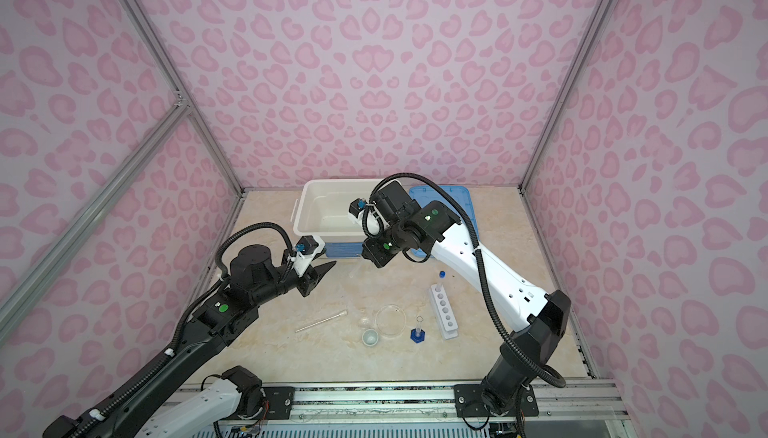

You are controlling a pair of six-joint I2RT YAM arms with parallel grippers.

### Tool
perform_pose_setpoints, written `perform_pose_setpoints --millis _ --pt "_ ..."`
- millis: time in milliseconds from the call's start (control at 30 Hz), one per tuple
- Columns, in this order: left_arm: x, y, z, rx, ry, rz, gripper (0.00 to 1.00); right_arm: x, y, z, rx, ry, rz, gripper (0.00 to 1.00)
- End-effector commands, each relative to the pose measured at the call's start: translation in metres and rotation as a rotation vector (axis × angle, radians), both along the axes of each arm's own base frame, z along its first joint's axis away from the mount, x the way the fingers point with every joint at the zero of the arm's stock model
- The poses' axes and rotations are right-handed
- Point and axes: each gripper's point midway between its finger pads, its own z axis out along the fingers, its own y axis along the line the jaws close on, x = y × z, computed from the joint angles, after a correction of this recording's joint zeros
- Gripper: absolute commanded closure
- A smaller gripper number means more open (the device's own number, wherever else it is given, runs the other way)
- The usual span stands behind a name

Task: Organize the chemistry lab equipment
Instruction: 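Open the left gripper and draw it back while the right gripper pulls the tube away, then carry the tube with the right gripper above the white rack's next hole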

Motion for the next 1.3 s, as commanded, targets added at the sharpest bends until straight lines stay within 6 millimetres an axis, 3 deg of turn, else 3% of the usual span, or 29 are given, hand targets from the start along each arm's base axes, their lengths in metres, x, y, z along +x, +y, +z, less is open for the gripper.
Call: perform_pose_setpoints --millis 0,367,667,933,967,1267 --pt "0.006 0.002 0.018 -0.067 -0.033 0.029 0.56 -0.007 -0.036 -0.009 -0.144 0.019 -0.089 0.87" --pt "0.009 0.003 0.022 -0.093 -0.030 0.039 0.55 -0.034 -0.110 0.007 -0.282 0.016 -0.317 0.87" --pt "0.010 0.002 0.018 -0.091 -0.024 0.033 0.56 -0.054 -0.152 -0.015 -0.337 0.072 -0.459 0.87" --pt "0.009 0.001 0.015 -0.089 -0.015 0.027 0.56 -0.050 -0.172 -0.034 -0.333 0.090 -0.546 0.87" --pt "0.009 0.001 0.015 -0.088 -0.017 0.026 0.56 -0.050 -0.177 -0.044 -0.356 0.098 -0.560 0.87" --pt "0.011 0.003 0.014 -0.076 -0.021 0.041 0.56 -0.025 -0.193 -0.065 -0.325 0.068 -0.651 0.86"
